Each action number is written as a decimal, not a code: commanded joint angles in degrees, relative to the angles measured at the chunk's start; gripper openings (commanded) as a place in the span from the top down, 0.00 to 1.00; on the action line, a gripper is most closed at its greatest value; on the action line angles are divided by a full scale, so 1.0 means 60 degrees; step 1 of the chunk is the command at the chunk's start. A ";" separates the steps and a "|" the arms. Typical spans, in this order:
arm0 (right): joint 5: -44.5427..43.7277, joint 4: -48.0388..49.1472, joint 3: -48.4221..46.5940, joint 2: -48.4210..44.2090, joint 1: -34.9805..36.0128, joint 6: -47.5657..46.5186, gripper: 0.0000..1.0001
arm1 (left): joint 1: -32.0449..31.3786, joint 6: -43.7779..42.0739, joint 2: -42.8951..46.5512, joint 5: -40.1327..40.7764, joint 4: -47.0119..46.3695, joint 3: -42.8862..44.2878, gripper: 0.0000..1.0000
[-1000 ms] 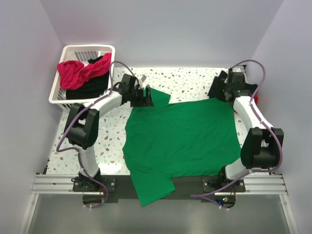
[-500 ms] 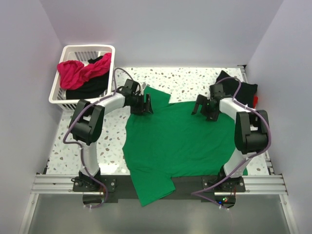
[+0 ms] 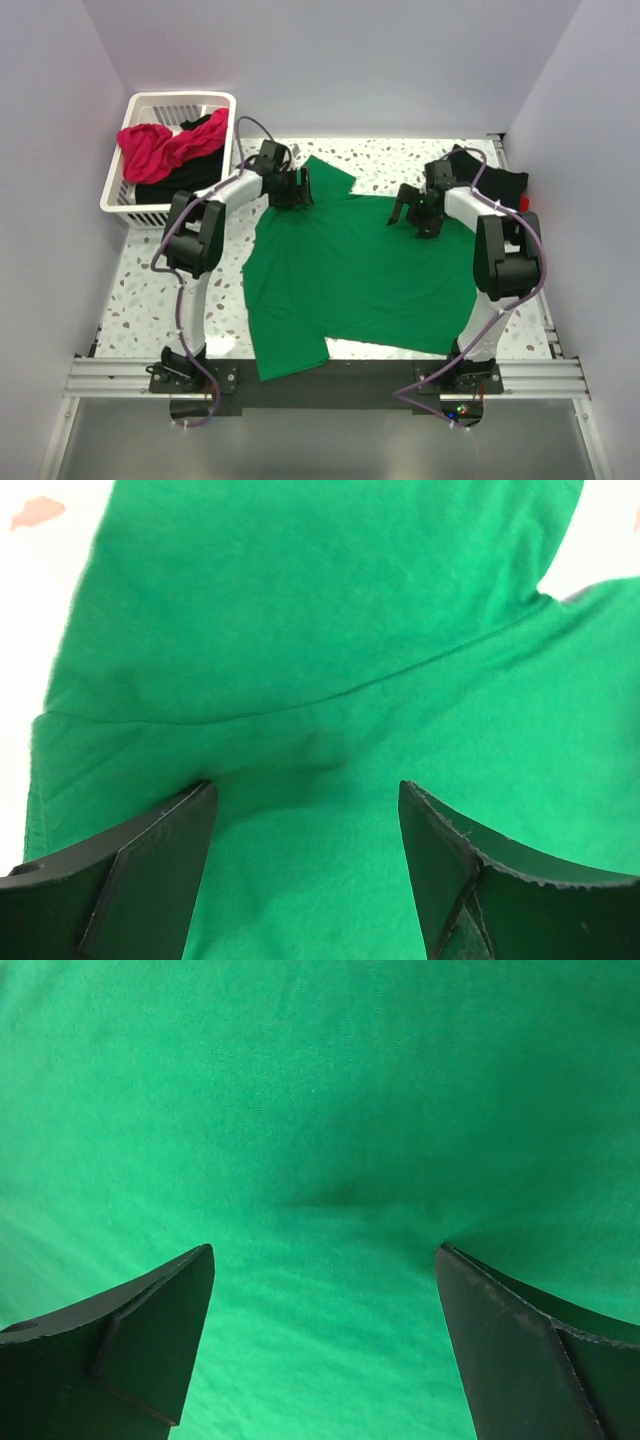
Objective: Fold and stack the t-shirts
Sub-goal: Flatten the tshirt out
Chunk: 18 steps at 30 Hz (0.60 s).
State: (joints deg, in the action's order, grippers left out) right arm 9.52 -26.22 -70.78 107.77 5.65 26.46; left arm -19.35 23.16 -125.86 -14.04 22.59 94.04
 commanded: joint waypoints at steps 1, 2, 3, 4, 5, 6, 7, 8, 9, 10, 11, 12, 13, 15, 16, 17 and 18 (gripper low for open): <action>0.0098 -0.0785 -0.0374 0.0846 0.0142 0.0175 0.05 | 0.0340 -0.0578 -0.1140 0.1241 0.0951 0.0496 0.21; 0.0113 -0.0874 -0.0535 0.0964 0.0157 0.0204 0.05 | 0.0354 -0.0665 -0.1461 0.1358 0.1039 0.1079 0.21; 0.0113 -0.0933 -0.0812 0.1066 0.0142 0.0219 0.05 | 0.0355 -0.0695 -0.1638 0.1417 0.1228 0.1375 0.21; 0.0084 -0.1049 -0.0946 0.1241 0.0171 0.0263 0.05 | 0.0355 -0.0725 -0.1974 0.1490 0.1317 0.1682 0.21; 0.0098 -0.1079 -0.1077 0.1330 0.0157 0.0249 0.05 | 0.0384 -0.0812 -0.2136 0.1520 0.1405 0.2265 0.21; 0.0098 -0.1123 -0.1354 0.1418 0.0171 0.0263 0.05 | 0.0369 -0.0842 -0.2298 0.1564 0.1566 0.2547 0.21; 0.0098 -0.1269 -0.1546 0.1636 0.0172 0.0263 0.05 | 0.0384 -0.0900 -0.2575 0.1651 0.1640 0.2810 0.21; 0.0069 -0.1357 -0.1721 0.1740 0.0172 0.0249 0.05 | 0.0384 -0.0915 -0.2708 0.1710 0.1785 0.3292 0.20; 0.0054 -0.1430 -0.2057 0.1872 0.0172 0.0263 0.05 | 0.0427 -0.0930 -0.2825 0.1740 0.1830 0.3514 0.20; 0.0054 -0.1562 -0.2234 0.1960 0.0172 0.0249 0.05 | 0.0442 -0.0915 -0.3001 0.1783 0.1860 0.3676 0.20; 0.0054 -0.1621 -0.2410 0.2193 0.0157 0.0263 0.05 | 0.0457 -0.0930 -0.3060 0.1784 0.1875 0.3895 0.20; 0.0040 -0.1680 -0.2731 0.2297 0.0157 0.0263 0.05 | 0.0472 -0.0930 -0.3104 0.1769 0.1802 0.3955 0.19; 0.0025 -0.1796 -0.2908 0.2385 0.0171 0.0263 0.05 | 0.0472 -0.1002 -0.3148 0.1624 0.1715 0.3970 0.19; -0.0062 -0.1914 -0.3404 0.2663 0.0172 0.0263 0.05 | 0.0472 -0.1105 -0.3149 0.1375 0.1306 0.3927 0.19; -0.0078 -0.2045 -0.3582 0.2780 0.0172 0.0263 0.05 | 0.0472 -0.1149 -0.3178 0.1127 0.1173 0.3941 0.19; -0.0107 -0.2133 -0.3758 0.2970 0.0157 0.0249 0.05 | 0.0472 -0.1164 -0.3207 0.1038 0.1056 0.3956 0.19; -0.0121 -0.2192 -0.4093 0.3073 0.0157 0.0234 0.05 | 0.0472 -0.1179 -0.3236 0.0979 0.0880 0.3999 0.18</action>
State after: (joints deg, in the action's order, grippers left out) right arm 10.09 -37.10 -92.36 121.73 6.48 28.12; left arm -17.89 18.31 -140.70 -7.75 26.37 118.30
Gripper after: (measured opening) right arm 0.955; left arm 0.809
